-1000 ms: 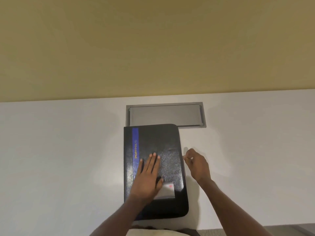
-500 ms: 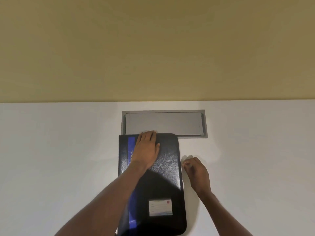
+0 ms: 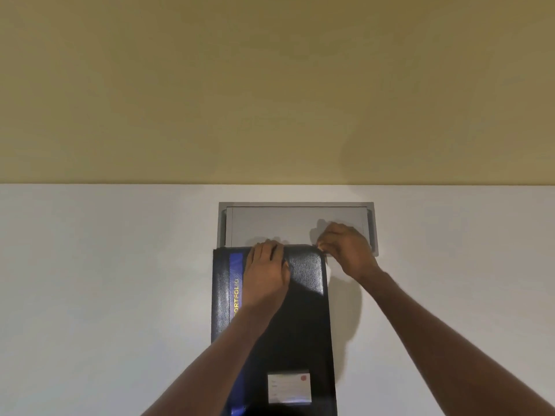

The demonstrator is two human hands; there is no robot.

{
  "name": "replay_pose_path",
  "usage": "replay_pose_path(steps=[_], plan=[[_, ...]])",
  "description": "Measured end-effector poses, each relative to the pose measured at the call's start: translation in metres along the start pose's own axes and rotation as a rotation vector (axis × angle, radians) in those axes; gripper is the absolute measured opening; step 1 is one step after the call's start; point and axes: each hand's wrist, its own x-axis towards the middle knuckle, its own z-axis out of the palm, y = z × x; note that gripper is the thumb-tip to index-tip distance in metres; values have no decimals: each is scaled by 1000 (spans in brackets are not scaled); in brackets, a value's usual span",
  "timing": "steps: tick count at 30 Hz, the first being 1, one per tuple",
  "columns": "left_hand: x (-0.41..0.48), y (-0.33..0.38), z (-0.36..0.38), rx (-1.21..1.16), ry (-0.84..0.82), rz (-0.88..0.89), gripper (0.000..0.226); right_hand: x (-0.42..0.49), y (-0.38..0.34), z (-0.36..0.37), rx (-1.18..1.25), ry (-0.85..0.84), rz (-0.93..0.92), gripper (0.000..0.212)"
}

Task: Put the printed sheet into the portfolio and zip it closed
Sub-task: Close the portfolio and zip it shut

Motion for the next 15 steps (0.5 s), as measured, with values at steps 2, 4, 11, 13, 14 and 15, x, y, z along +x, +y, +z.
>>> replay_pose_path(steps=[2,4,11,13,14,15], plan=[[-1,0,2,-11,17,8,38,27,-6,-8,-90,-120,-68,7],[-1,0,5,-39,8,-13,38,53,-17,-14,-183,-227,-158,7],[0,9,4,-97,-39,-81,46,118,-84,-1,-357,-491,-285,7],[-1,10,6,-100,-43,-108,49,129,-101,7,-382,-507,-308,11],[-1,11,7,-98,-52,-114,50,133,-109,11,-383,-517,-307,12],[-1,12,8,-102,-61,-119,49,137,-117,16,-381,-526,-304,12]])
